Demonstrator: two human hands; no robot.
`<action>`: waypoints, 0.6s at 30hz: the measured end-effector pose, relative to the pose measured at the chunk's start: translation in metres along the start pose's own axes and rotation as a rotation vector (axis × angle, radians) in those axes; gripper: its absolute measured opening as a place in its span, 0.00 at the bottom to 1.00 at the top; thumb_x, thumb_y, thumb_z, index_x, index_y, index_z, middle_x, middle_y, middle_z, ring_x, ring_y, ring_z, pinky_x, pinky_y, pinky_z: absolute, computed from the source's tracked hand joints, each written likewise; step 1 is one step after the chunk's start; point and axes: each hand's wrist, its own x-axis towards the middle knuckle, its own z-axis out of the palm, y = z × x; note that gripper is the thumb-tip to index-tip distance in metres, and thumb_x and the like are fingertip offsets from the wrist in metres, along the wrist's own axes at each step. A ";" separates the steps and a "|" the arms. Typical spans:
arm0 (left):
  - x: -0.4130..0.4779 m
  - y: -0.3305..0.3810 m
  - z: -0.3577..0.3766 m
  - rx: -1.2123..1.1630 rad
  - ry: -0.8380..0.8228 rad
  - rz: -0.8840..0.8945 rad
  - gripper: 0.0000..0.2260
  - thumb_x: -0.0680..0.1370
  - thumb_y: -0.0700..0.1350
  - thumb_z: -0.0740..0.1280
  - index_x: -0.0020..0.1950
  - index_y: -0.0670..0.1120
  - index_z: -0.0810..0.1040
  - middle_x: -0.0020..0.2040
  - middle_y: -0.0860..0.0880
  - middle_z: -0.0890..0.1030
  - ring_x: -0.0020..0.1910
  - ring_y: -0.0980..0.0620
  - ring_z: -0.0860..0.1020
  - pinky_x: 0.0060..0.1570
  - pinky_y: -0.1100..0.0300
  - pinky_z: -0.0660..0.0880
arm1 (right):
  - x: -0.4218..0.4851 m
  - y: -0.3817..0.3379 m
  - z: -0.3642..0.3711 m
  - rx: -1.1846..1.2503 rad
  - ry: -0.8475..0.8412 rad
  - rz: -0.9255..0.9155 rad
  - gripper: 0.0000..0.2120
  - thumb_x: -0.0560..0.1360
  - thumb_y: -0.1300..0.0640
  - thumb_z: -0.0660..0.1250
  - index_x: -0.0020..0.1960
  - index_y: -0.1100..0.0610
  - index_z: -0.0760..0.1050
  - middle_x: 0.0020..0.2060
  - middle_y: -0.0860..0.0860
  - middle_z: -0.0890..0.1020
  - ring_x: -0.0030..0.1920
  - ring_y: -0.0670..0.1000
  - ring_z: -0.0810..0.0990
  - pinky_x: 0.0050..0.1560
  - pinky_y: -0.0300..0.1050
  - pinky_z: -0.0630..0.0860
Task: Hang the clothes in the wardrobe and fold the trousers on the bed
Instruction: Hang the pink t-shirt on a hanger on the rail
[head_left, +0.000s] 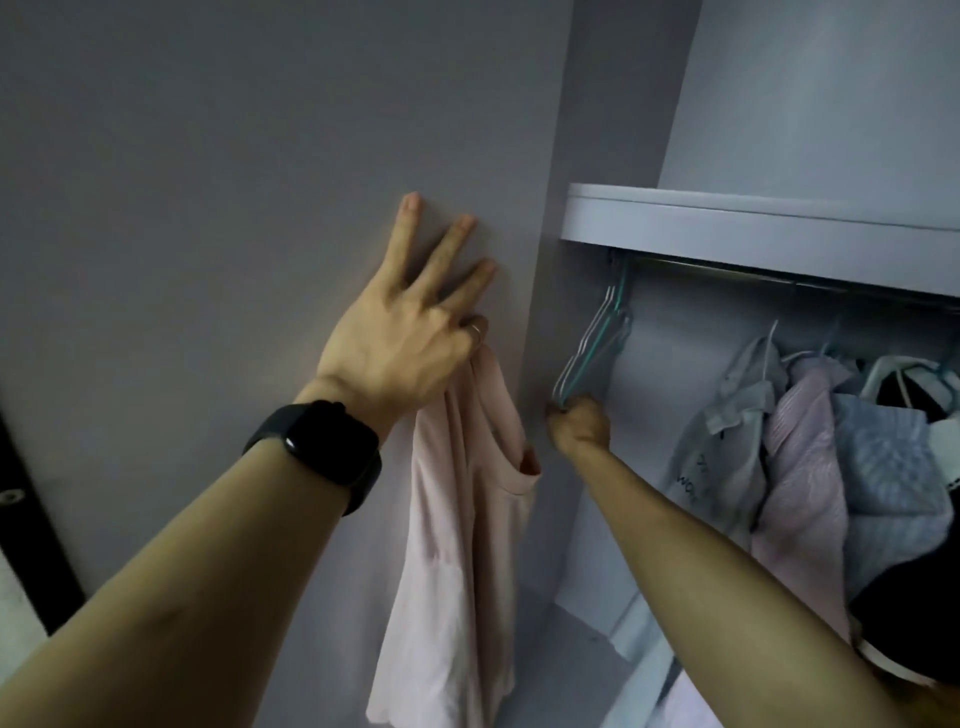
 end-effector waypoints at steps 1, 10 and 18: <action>-0.002 0.005 0.004 -0.004 0.002 -0.016 0.25 0.83 0.51 0.43 0.76 0.54 0.69 0.82 0.44 0.52 0.79 0.31 0.40 0.67 0.27 0.28 | 0.000 0.002 0.002 0.014 0.034 -0.008 0.19 0.78 0.54 0.65 0.66 0.61 0.72 0.61 0.64 0.79 0.60 0.65 0.79 0.59 0.52 0.78; -0.026 0.021 0.019 -0.070 -0.037 0.021 0.23 0.82 0.47 0.47 0.71 0.54 0.76 0.81 0.45 0.57 0.78 0.28 0.43 0.62 0.24 0.26 | -0.006 -0.011 -0.066 -0.121 0.278 0.072 0.27 0.84 0.45 0.49 0.67 0.63 0.76 0.65 0.65 0.77 0.65 0.66 0.75 0.65 0.57 0.71; -0.016 0.001 0.001 -0.293 0.070 -0.015 0.17 0.75 0.41 0.58 0.50 0.48 0.88 0.67 0.44 0.79 0.72 0.34 0.70 0.68 0.23 0.54 | -0.069 0.025 -0.163 -0.165 0.200 0.029 0.24 0.85 0.46 0.50 0.64 0.59 0.79 0.64 0.63 0.79 0.63 0.67 0.76 0.62 0.55 0.71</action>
